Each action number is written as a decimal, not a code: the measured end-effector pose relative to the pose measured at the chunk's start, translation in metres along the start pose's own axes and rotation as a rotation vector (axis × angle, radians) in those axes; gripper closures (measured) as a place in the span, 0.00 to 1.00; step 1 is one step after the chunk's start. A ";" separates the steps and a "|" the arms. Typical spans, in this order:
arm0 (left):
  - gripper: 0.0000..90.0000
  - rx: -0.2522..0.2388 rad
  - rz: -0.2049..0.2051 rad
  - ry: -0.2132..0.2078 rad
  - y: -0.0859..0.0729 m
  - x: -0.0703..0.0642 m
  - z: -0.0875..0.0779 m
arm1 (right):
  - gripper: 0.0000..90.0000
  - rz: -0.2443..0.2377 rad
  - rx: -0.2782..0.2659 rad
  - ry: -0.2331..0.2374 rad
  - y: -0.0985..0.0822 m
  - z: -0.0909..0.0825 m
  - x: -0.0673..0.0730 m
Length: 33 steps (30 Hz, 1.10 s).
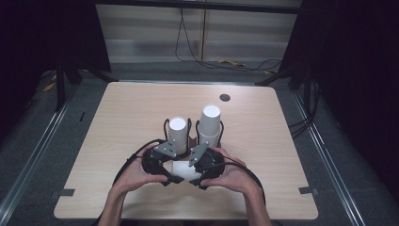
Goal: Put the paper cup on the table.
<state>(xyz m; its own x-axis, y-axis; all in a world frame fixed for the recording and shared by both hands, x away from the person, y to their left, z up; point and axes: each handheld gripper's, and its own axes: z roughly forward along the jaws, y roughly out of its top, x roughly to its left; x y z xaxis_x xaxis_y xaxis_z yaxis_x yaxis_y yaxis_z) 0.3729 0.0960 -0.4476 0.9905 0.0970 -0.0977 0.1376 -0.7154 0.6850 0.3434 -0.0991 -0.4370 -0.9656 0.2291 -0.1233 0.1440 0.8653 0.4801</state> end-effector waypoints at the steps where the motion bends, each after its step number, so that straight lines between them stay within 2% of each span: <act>1: 0.25 0.004 0.006 -0.008 0.000 0.000 0.001 | 0.24 0.001 0.007 0.003 0.000 0.001 0.000; 5: 0.25 0.017 0.008 -0.019 0.000 0.000 0.005 | 0.24 -0.013 0.004 0.010 0.000 0.002 0.000; 6: 0.26 0.028 0.016 -0.019 0.001 -0.001 0.005 | 0.24 -0.012 0.009 0.004 0.000 0.002 0.001; 8: 0.32 0.041 0.046 -0.022 0.001 -0.003 0.006 | 0.24 -0.007 0.009 0.008 0.000 0.003 0.001; 10: 0.32 0.040 0.051 -0.024 0.002 -0.004 0.008 | 0.24 -0.010 -0.010 0.020 0.001 0.003 0.002; 13: 0.33 0.047 0.052 -0.025 0.002 -0.006 0.010 | 0.25 -0.019 0.000 0.020 0.001 0.004 0.004; 17: 0.36 0.051 0.074 -0.018 0.003 -0.008 0.009 | 0.24 -0.008 0.000 0.031 -0.002 0.004 0.003; 24: 0.37 0.021 0.071 -0.009 0.003 -0.008 0.008 | 0.21 -0.011 -0.030 0.008 -0.004 0.001 0.002; 29: 0.37 0.007 0.046 -0.001 0.001 -0.006 0.006 | 0.20 0.036 -0.085 -0.010 -0.012 -0.001 0.000; 31: 0.37 -0.017 0.037 0.002 -0.001 -0.006 0.006 | 0.19 0.053 -0.103 -0.010 -0.014 -0.002 0.000; 33: 0.37 -0.022 0.029 0.009 -0.003 -0.006 0.005 | 0.19 0.062 -0.125 -0.016 -0.017 -0.003 0.000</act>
<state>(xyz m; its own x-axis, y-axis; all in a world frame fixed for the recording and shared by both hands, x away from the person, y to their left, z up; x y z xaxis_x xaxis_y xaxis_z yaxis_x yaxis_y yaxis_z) 0.3661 0.0938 -0.4529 0.9940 0.0827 -0.0715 0.1091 -0.7028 0.7030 0.3404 -0.1151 -0.4428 -0.9520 0.2881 -0.1036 0.1740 0.7875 0.5913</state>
